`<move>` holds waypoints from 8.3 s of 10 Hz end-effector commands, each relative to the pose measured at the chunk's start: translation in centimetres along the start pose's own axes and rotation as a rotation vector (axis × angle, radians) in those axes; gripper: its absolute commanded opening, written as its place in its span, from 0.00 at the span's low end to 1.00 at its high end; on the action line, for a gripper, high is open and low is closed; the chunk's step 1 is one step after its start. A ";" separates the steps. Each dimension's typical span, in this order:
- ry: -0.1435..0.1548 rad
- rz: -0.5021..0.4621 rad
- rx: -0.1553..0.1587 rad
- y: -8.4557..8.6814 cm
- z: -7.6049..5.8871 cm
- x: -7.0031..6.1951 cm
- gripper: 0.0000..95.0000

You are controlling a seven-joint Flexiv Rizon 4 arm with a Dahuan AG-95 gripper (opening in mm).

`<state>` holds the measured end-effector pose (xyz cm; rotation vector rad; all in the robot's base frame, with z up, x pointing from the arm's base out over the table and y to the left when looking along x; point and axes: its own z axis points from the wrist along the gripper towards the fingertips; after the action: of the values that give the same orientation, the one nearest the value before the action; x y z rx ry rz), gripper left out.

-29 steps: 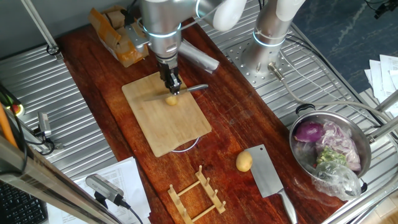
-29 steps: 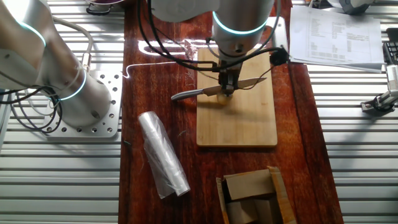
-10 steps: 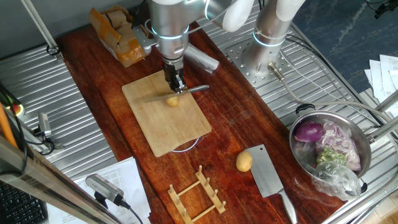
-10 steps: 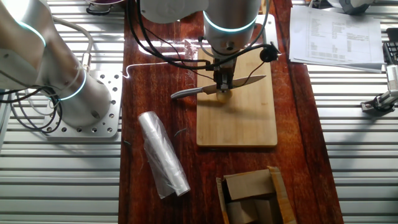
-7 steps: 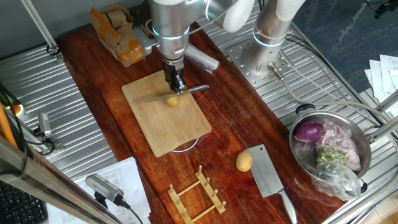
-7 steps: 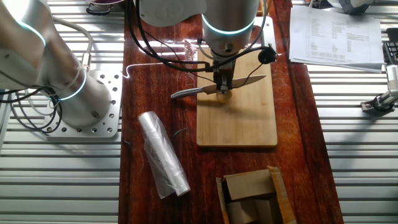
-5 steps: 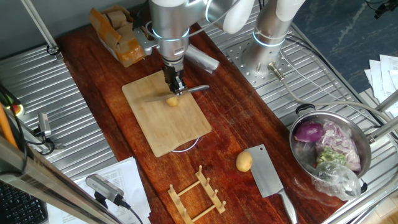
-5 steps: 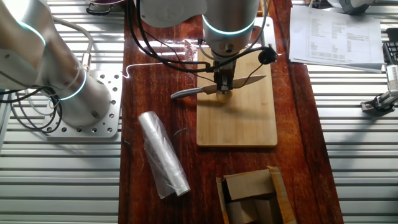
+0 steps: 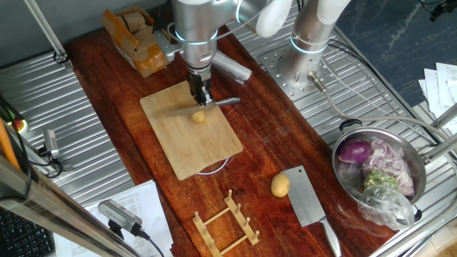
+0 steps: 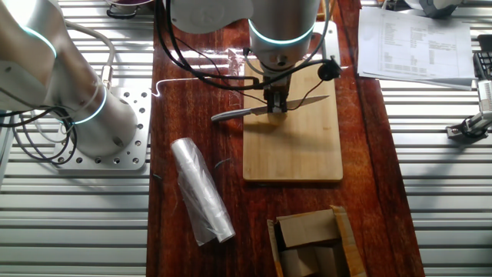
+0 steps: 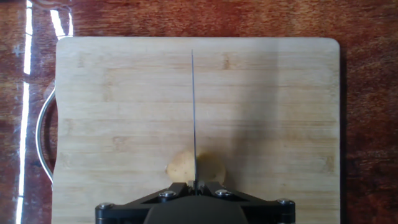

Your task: Chop the potatoes

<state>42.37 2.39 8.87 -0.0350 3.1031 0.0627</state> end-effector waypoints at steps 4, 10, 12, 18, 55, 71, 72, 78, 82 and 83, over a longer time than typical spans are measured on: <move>0.005 -0.007 -0.011 0.0 0.3 -1.0 0.00; -0.018 -0.018 -0.016 0.0 1.3 -1.4 0.00; -0.016 -0.019 -0.015 -0.1 1.5 -1.5 0.00; -0.011 -0.020 -0.022 0.0 2.5 -1.8 0.00; 0.007 -0.052 -0.020 -0.1 2.2 -2.1 0.20; -0.013 -0.038 -0.036 1.0 -4.2 -1.6 0.20; -0.016 -0.033 -0.035 1.0 -4.2 -1.6 0.40; -0.021 -0.034 -0.025 0.9 -2.7 -0.8 0.40; -0.026 -0.029 -0.023 0.8 -1.6 -0.2 0.20; -0.027 -0.024 -0.023 0.9 -1.4 -0.3 0.20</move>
<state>42.45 3.17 10.32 -0.0677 3.0705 0.0914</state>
